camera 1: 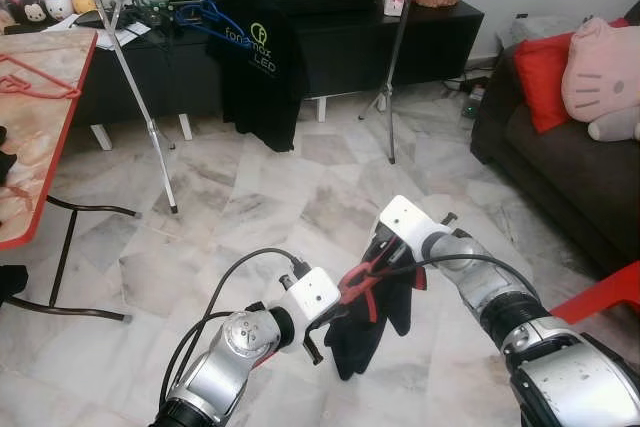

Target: Hang hanger

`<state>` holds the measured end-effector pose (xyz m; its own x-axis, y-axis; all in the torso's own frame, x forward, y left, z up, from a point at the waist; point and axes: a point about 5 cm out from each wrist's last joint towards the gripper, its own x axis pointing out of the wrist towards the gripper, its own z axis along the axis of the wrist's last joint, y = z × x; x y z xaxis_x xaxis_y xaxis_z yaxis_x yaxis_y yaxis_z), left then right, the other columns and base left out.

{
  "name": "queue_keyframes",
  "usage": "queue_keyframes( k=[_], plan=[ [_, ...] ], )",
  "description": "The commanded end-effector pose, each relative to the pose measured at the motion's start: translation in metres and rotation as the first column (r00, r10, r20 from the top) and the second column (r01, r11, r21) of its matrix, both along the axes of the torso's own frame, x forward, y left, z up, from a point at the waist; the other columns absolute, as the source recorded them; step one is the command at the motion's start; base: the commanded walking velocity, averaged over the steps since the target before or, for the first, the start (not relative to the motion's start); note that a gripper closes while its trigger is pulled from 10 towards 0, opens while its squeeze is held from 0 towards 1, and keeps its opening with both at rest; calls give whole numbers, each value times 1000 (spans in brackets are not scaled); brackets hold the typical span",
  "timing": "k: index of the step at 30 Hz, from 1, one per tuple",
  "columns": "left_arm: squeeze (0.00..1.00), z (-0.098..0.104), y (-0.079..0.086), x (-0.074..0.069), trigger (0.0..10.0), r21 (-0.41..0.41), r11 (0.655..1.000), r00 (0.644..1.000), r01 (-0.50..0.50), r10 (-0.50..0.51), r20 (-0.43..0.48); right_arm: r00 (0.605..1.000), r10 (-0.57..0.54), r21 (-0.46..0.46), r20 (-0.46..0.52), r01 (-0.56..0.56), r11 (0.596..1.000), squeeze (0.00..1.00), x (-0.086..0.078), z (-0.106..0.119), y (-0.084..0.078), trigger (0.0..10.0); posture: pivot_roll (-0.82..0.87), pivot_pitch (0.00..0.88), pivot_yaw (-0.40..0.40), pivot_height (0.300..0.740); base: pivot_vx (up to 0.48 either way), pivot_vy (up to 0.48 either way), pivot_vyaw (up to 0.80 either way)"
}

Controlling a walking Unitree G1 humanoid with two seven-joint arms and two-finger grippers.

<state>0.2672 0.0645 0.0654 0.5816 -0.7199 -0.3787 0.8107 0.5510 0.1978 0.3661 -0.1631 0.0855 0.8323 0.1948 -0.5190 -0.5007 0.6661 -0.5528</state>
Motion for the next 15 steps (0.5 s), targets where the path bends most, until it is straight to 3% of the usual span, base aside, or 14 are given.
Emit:
queue_keyframes(
  k=[1, 15],
  plan=[
    [0, -7, 5, -5, 10000, 8, 1000, 999, -2, 3, -43, 997, -31, 6, 75, 31, 999, 0, 11, 22, -9, 10000, -8, 0, -74, 740, 0, 0, 0],
    [0, -7, 5, -5, 10000, 8, 1000, 999, -2, 3, -43, 997, -31, 6, 75, 31, 999, 0, 11, 22, -9, 10000, -8, 0, -74, 740, 0, 0, 0]
  ],
)
